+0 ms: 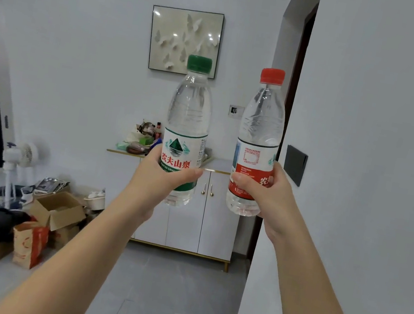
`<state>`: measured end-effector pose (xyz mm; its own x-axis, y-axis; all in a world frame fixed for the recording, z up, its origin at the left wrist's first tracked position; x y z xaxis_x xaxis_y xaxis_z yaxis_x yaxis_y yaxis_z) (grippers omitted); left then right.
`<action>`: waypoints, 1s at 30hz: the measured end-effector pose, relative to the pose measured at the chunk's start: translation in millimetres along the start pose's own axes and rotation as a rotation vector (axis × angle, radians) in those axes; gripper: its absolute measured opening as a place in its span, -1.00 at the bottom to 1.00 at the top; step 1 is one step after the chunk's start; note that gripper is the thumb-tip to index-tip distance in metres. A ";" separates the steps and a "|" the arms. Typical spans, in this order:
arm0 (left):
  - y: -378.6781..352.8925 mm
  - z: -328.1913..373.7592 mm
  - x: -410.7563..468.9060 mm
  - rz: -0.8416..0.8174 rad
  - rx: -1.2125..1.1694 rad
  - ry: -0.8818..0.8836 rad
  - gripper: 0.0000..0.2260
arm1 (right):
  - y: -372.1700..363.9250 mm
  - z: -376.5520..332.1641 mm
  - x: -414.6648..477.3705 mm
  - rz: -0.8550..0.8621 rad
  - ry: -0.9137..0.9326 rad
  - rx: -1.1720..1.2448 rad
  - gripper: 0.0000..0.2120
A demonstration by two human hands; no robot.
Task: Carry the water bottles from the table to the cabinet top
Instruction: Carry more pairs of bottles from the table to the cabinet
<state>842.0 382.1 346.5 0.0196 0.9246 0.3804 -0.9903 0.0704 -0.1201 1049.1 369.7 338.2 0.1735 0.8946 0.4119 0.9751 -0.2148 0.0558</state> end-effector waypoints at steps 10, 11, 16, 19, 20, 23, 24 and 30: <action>-13.8 -75.2 89.8 -0.009 -0.054 0.051 -0.66 | -2.3 63.7 75.7 0.051 -0.009 0.014 -0.53; -15.0 -86.7 104.0 -0.018 -0.059 0.054 -0.67 | -3.9 73.1 88.9 0.066 -0.003 0.010 -0.54; -17.9 -135.0 172.9 -0.046 -0.095 0.075 -0.61 | -11.8 114.1 149.9 0.149 -0.001 0.014 -0.57; -21.3 -155.5 231.3 -0.079 -0.125 0.074 -0.58 | -21.3 138.6 196.1 0.194 -0.001 0.003 -0.58; -23.0 -160.5 252.4 -0.095 -0.137 0.072 -0.59 | -24.4 146.0 212.8 0.211 -0.002 -0.007 -0.58; -26.2 -178.0 308.3 -0.123 -0.146 0.058 -0.60 | -33.1 169.5 255.8 0.252 -0.018 -0.027 -0.54; -27.1 -183.6 325.0 -0.133 -0.153 0.050 -0.60 | -35.4 177.6 268.0 0.265 -0.019 -0.026 -0.53; -29.4 -227.5 397.1 -0.162 -0.177 0.073 -0.57 | -43.0 223.1 328.7 0.305 -0.054 -0.042 -0.60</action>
<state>910.2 832.3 292.5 0.1923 0.9201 0.3411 -0.9339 0.2784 -0.2244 1095.1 760.4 268.2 0.4652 0.8057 0.3667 0.8707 -0.4912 -0.0252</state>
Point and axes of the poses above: each hand's wrist, its own x-axis towards the middle knuckle, its own y-axis out of the back of the hand, z = x × y, the point moved 7 cm from there along x, towards the middle knuckle, and after that the axes turned 5 degrees about -x, right-handed, at the moved point
